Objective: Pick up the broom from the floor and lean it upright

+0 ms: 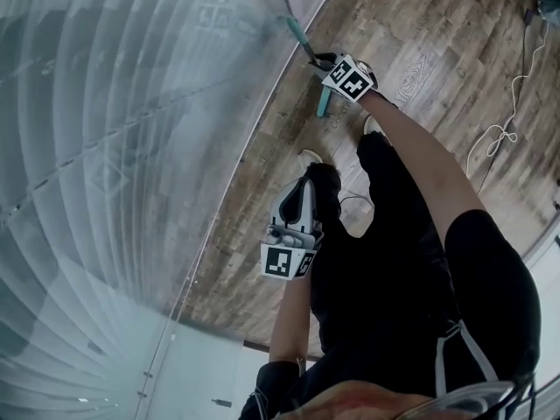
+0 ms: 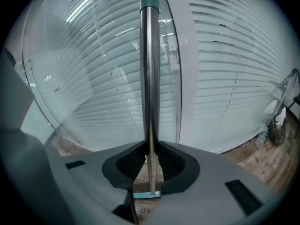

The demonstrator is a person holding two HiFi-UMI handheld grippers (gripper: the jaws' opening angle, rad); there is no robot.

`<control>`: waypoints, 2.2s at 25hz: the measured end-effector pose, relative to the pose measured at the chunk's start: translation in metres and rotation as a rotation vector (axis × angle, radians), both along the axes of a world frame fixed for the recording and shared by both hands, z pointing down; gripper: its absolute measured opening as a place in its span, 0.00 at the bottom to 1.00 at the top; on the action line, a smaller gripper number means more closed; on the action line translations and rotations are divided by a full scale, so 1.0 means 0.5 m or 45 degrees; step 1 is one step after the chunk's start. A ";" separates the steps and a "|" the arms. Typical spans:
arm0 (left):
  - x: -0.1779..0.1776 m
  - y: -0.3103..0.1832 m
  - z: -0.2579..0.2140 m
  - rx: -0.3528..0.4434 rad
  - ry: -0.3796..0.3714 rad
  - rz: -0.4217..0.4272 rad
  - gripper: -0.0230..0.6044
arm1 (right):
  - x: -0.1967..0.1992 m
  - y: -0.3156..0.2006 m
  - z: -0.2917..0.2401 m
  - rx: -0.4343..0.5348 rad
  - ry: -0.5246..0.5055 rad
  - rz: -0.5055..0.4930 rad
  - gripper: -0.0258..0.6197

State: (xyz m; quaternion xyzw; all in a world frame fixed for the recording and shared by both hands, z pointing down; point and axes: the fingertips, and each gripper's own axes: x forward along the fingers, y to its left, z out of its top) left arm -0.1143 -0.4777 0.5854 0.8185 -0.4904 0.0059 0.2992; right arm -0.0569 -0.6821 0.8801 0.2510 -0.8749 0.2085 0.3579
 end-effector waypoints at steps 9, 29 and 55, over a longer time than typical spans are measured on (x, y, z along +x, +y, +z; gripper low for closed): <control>0.018 0.037 0.005 -0.016 0.019 0.048 0.08 | 0.009 0.000 0.012 -0.021 0.018 0.071 0.20; 0.058 0.067 -0.069 -0.007 0.064 0.029 0.08 | 0.115 0.070 -0.091 -0.022 0.015 0.206 0.29; 0.175 0.132 -0.494 0.268 0.035 0.148 0.08 | 0.174 0.396 -0.987 0.266 -0.551 0.282 0.08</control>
